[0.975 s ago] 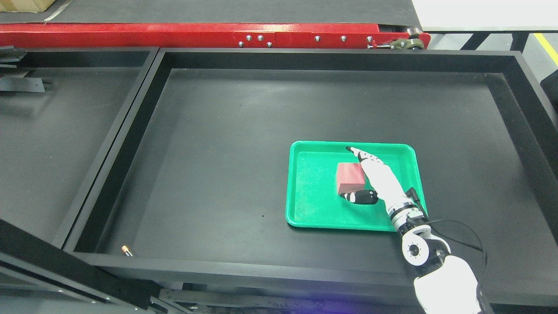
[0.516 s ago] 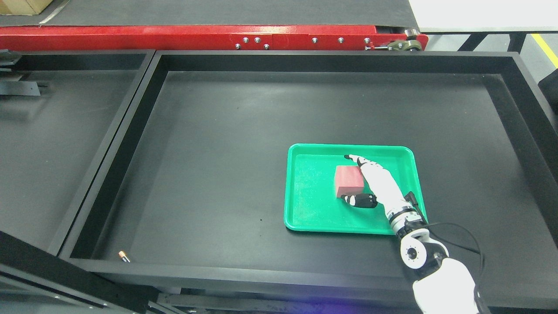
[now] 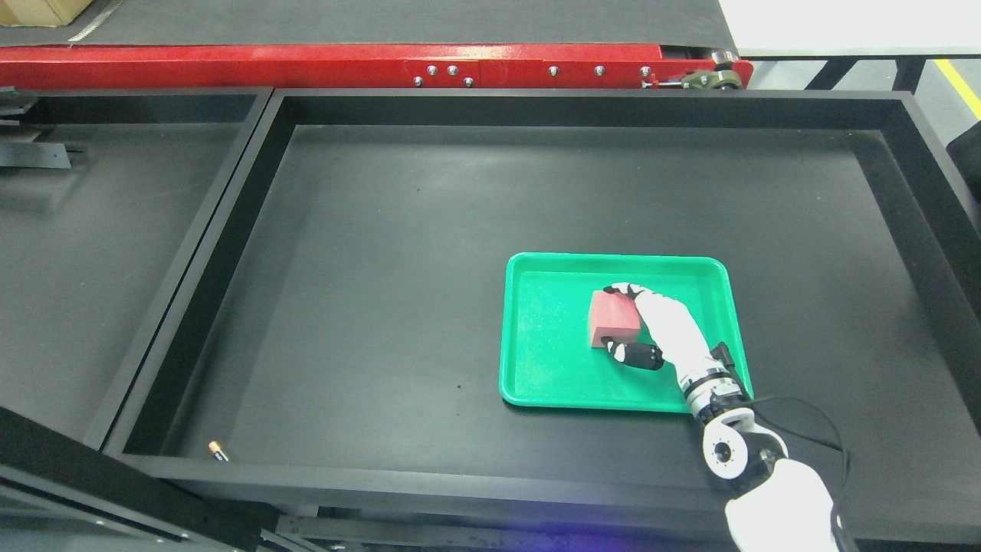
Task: Pick pink block from left shelf to tray
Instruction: 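Close the right hand fingers around the pink block, then lift the pink block up off the green tray with the right hand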
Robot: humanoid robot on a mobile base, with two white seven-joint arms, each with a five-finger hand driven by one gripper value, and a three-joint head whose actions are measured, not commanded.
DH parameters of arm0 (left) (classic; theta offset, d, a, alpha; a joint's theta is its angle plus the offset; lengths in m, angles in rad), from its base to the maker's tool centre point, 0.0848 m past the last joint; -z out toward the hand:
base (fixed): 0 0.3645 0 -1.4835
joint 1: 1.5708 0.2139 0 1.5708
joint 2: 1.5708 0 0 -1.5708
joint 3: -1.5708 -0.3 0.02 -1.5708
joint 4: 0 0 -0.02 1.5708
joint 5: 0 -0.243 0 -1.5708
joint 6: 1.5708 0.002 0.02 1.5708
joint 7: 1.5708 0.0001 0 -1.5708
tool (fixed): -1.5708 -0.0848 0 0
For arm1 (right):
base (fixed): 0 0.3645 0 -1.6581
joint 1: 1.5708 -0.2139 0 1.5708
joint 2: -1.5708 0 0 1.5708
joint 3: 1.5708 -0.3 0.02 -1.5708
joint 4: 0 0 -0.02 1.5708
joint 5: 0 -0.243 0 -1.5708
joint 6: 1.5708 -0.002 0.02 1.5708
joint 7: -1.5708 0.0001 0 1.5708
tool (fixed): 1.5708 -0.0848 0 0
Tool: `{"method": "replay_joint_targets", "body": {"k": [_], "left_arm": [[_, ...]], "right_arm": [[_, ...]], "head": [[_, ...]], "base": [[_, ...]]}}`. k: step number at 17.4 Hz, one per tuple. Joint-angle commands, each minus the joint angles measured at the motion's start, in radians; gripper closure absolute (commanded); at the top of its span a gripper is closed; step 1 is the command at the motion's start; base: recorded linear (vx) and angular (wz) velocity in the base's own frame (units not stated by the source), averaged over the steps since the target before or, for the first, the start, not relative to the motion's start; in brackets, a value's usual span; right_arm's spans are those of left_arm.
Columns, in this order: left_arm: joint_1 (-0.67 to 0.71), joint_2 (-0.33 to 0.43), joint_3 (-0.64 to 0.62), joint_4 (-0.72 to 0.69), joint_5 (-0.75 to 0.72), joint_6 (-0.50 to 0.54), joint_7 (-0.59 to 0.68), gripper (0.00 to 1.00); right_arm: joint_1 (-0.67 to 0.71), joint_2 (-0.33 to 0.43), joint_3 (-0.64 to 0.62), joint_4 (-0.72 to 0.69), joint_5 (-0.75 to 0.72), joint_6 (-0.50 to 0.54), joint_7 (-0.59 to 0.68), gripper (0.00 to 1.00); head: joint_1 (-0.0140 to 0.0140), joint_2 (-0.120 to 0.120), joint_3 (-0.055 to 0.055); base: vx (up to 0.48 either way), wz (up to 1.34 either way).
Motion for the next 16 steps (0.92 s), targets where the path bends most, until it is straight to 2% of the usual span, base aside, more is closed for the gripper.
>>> {"method": "replay_joint_targets", "body": {"k": [1,6,11,16], "left_arm": [[0.02,0.017,0.0,-0.017,0.0,0.0,0.0,0.0],[0.02,0.017,0.0,-0.017,0.0,0.0,0.0,0.0],[0.02,0.017,0.0,-0.017,0.0,0.0,0.0,0.0],[0.02,0.017,0.0,-0.017,0.0,0.0,0.0,0.0]], "right_arm": [[0.004,-0.017,-0.008,-0.001,0.057,-0.013,-0.049,0.92],[0.013,-0.017,-0.042,-0.053,0.057,-0.034,-0.187,0.96],[0.075,-0.017,-0.073,-0.162,0.054,-0.128,-0.518,0.96],[0.113,-0.017,-0.073,-0.21,0.046,-0.156,-0.615,0.94]], "head": [[0.0,0.0,0.0],[0.0,0.0,0.0],[0.0,0.0,0.0],[0.0,0.0,0.0]], "base": [[0.0,0.0],[0.0,0.0],[0.0,0.0],[-0.014,0.02]]}}
